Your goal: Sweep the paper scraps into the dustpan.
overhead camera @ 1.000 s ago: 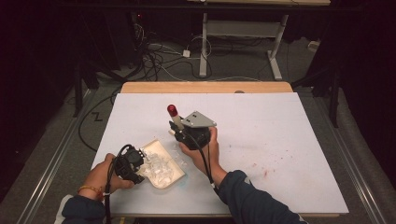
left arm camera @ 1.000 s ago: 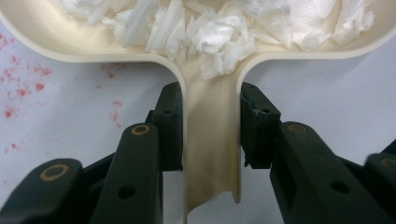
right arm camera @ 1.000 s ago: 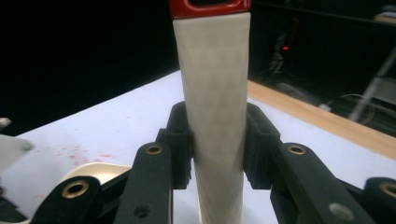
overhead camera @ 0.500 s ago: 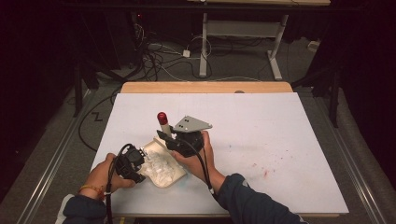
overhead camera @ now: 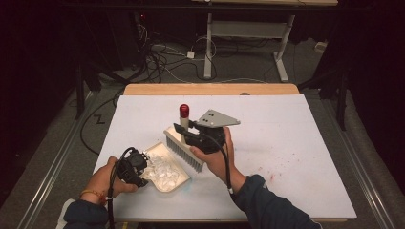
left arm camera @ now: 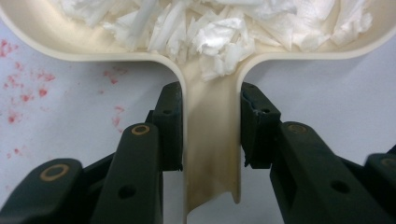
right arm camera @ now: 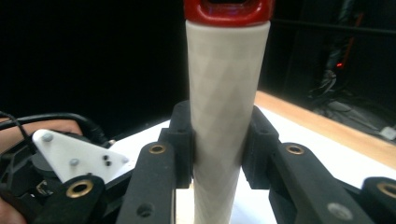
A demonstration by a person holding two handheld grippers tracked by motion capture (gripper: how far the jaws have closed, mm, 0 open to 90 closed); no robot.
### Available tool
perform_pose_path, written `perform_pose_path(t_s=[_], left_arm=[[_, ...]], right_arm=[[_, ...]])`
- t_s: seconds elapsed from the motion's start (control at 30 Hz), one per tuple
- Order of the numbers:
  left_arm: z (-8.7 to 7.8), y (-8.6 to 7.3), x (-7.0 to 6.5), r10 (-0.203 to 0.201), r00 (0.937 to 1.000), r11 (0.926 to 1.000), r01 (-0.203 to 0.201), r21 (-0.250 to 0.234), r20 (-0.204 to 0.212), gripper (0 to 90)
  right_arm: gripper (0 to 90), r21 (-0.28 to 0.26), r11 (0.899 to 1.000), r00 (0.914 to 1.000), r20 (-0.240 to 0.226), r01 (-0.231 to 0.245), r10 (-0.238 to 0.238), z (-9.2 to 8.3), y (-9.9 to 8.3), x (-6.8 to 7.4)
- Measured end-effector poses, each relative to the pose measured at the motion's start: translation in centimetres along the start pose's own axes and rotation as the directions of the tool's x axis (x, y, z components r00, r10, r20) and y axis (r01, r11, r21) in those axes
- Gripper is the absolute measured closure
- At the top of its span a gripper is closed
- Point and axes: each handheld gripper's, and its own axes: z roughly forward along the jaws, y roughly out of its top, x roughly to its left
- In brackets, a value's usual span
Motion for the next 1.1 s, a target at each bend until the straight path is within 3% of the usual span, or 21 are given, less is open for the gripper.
perform_pose_path(t_s=[0.2, 0.33, 0.47, 0.57, 0.7, 0.87, 1.0, 1.1], left_arm=[[-0.3, -0.7, -0.1, 0.008, 1.0000, 0.9999, -0.008, 0.012, -0.002, 63.3], [-0.3, -0.9, -0.6, 0.022, 0.9997, 0.9992, -0.021, 0.033, -0.010, 63.3], [-0.3, -0.6, -1.0, 0.025, 0.9994, 0.9985, -0.023, 0.049, -0.025, 63.3], [-0.2, -0.4, -1.4, 0.034, 0.9990, 0.9976, -0.032, 0.061, -0.029, 63.3], [-0.3, -0.2, -1.8, 0.042, 0.9982, 0.9967, -0.039, 0.071, -0.043, 63.3], [-0.3, -0.2, -1.9, 0.043, 0.9982, 0.9968, -0.040, 0.069, -0.043, 63.3], [-0.2, -0.1, -2.0, 0.042, 0.9984, 0.9974, -0.040, 0.059, -0.038, 63.3], [-0.1, -0.1, -2.0, 0.040, 0.9987, 0.9979, -0.038, 0.052, -0.033, 63.3]], right_arm=[[70.1, 0.014, 0.999, 0.9963, 0.072, 0.047, -0.048, -3.3, -0.1, -1.9], [70.2, 0.050, 0.998, 0.9930, 0.110, 0.040, -0.045, -5.0, -1.1, -3.2], [70.1, 0.098, 0.993, 0.9851, 0.156, 0.058, -0.073, -6.2, -2.5, -3.6], [70.1, 0.137, 0.988, 0.9822, 0.163, 0.070, -0.092, -6.3, -3.4, -3.4], [70.2, 0.150, 0.985, 0.9842, 0.141, 0.085, -0.107, -5.7, -3.6, -2.3], [69.8, 0.172, 0.975, 0.9845, 0.074, 0.144, -0.159, -3.8, -3.6, 0.5], [70.0, 0.147, 0.979, 0.9890, 0.024, 0.141, -0.146, -2.7, -3.3, 2.3], [70.1, 0.127, 0.984, 0.9919, -0.040, 0.124, -0.120, -2.2, -2.9, 3.4]])
